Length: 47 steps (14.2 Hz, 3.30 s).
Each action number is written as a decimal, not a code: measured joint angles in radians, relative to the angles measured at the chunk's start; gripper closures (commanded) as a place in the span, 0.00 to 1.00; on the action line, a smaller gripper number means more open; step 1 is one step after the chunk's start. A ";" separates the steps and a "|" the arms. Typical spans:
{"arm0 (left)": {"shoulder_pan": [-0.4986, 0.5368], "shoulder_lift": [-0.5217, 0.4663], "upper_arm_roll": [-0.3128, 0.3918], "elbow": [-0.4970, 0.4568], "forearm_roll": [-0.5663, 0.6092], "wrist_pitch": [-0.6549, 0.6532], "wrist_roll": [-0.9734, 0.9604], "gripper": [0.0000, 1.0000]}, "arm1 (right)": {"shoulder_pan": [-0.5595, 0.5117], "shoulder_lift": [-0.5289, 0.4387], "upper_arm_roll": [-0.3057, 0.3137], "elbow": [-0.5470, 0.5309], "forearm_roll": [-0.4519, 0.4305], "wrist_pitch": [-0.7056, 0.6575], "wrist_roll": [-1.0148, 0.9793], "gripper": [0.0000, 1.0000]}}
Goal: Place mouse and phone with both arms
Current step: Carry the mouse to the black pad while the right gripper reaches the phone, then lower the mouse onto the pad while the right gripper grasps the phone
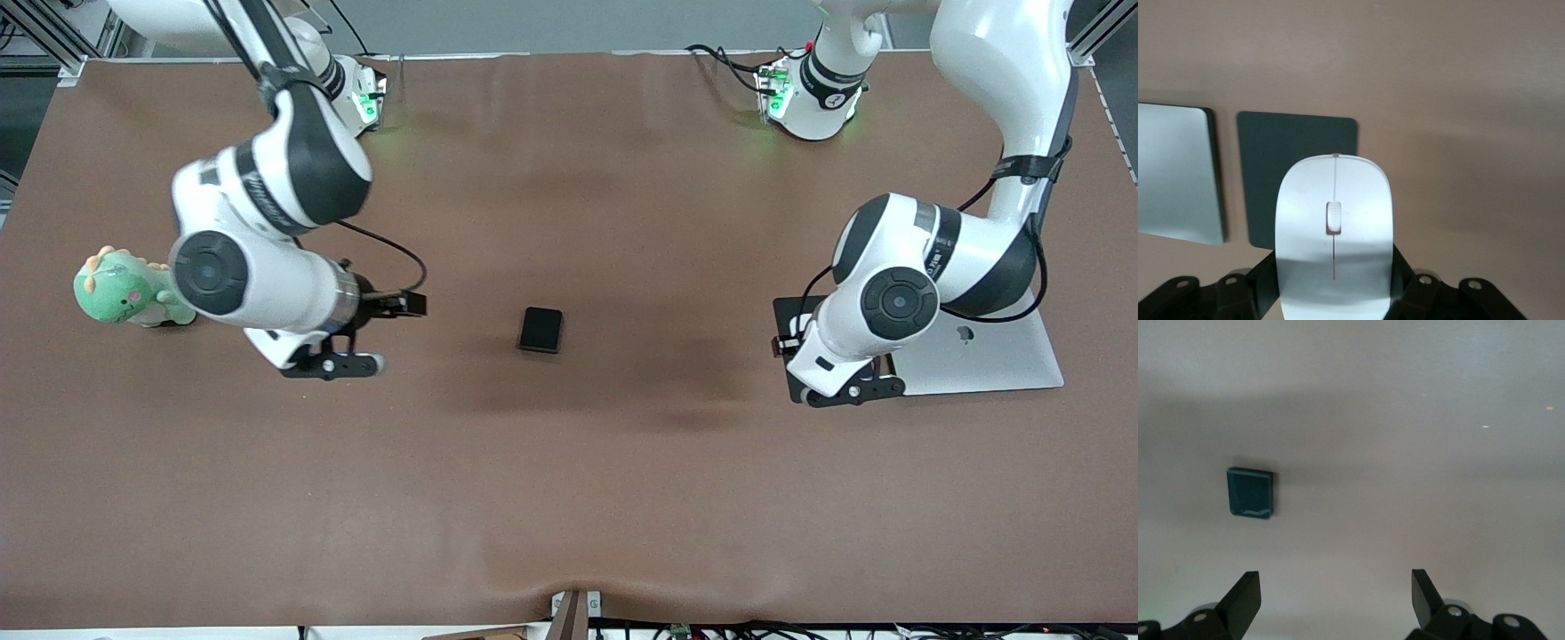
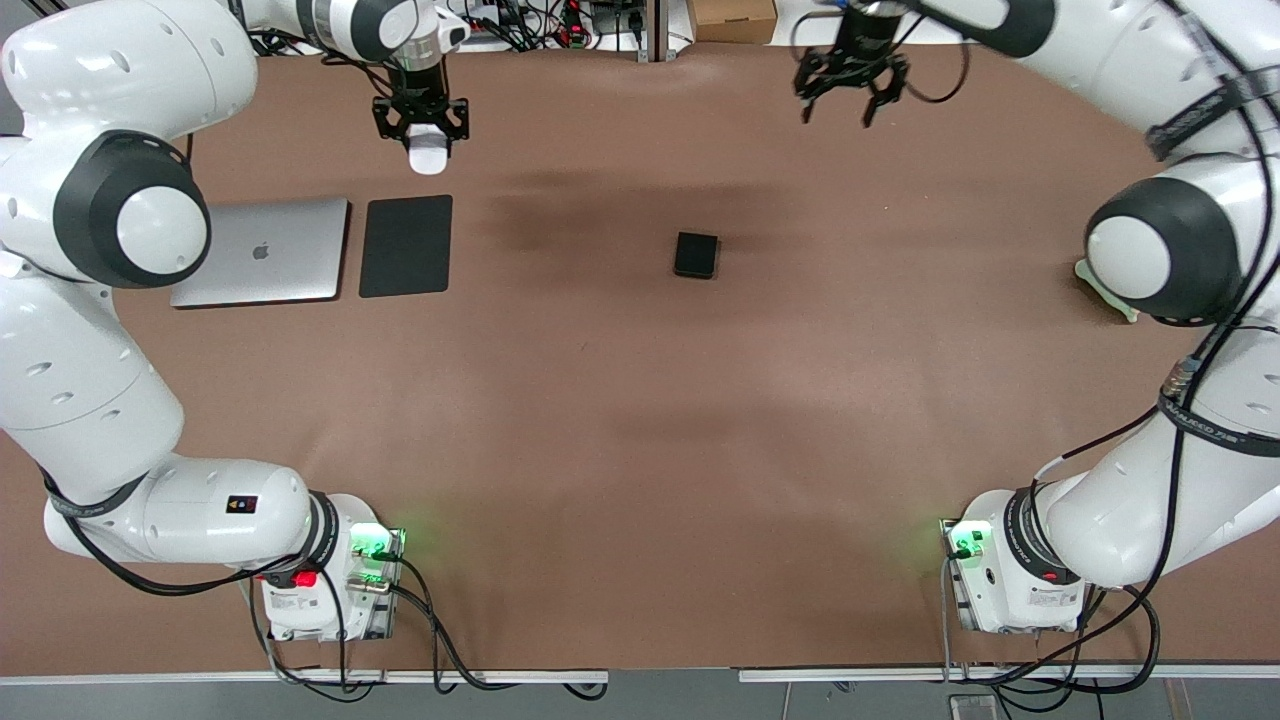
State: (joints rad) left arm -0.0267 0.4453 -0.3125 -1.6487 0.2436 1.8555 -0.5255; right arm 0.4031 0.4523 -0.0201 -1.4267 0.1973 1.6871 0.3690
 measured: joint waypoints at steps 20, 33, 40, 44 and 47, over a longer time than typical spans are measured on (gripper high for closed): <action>0.184 -0.019 -0.003 -0.116 0.037 0.075 0.207 1.00 | 0.255 0.318 -0.001 -0.001 0.005 0.402 0.256 0.00; 0.183 -0.023 -0.023 -0.192 0.037 0.115 0.205 1.00 | 0.288 0.366 -0.001 -0.023 0.011 0.463 0.390 0.00; 0.222 -0.023 -0.022 -0.368 0.037 0.344 0.200 1.00 | 0.303 0.380 -0.001 -0.025 0.011 0.476 0.402 0.00; 0.240 -0.022 -0.022 -0.464 0.037 0.496 0.200 1.00 | 0.306 0.393 -0.001 -0.025 0.012 0.484 0.404 0.42; 0.245 -0.013 -0.021 -0.516 0.037 0.596 0.200 1.00 | 0.306 0.397 -0.003 -0.023 0.013 0.493 0.408 0.87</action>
State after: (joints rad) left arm 0.2187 0.4326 -0.3337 -2.1649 0.2802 2.4517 -0.3253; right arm 0.7092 0.8490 -0.0230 -1.4501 0.2106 2.1805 0.7766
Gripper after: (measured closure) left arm 0.392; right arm 0.141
